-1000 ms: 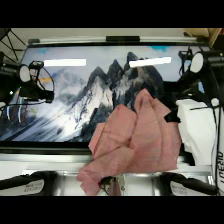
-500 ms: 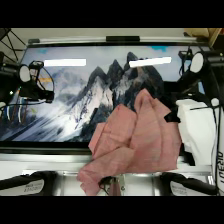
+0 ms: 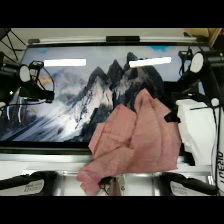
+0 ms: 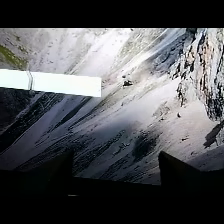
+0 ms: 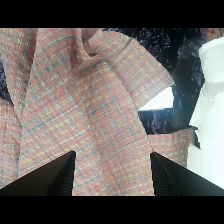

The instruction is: Fold the shirts.

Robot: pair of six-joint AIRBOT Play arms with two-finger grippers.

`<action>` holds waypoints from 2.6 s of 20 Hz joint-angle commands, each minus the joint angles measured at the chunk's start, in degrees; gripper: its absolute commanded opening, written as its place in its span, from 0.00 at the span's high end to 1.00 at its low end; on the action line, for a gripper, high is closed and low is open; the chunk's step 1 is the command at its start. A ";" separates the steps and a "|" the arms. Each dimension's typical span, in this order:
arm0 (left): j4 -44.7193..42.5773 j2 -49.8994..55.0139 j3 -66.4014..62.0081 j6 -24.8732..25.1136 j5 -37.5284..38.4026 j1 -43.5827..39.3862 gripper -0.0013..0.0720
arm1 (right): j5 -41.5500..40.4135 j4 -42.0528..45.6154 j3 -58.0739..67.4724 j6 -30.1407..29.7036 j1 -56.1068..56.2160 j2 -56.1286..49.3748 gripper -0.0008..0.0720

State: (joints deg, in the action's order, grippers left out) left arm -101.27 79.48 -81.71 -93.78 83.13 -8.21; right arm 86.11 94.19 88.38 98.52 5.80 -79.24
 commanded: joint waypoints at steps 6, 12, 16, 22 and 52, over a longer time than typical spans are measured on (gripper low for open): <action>13.18 0.09 -0.07 0.02 -0.37 -0.02 0.15 | 0.02 0.00 0.07 0.00 0.02 0.02 0.19; 36.17 4.33 -0.07 4.44 -7.61 -1.33 0.15 | 0.02 -0.02 0.07 0.00 0.00 0.02 0.19; 41.35 11.61 -0.44 7.19 -13.29 -8.39 0.15 | 0.02 -0.02 0.07 0.00 0.00 0.02 0.19; 48.78 17.62 -0.55 6.97 -28.37 -16.22 0.15 | 0.02 0.42 0.07 0.00 -0.02 0.00 0.19; 52.13 23.85 -5.40 7.10 -19.85 -15.96 0.17 | 9.64 1.99 0.04 -8.00 -0.02 0.07 0.19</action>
State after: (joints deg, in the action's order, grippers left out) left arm -45.32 105.62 -86.32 -86.61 53.32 -28.12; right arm 91.77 94.45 88.38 94.78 5.80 -79.22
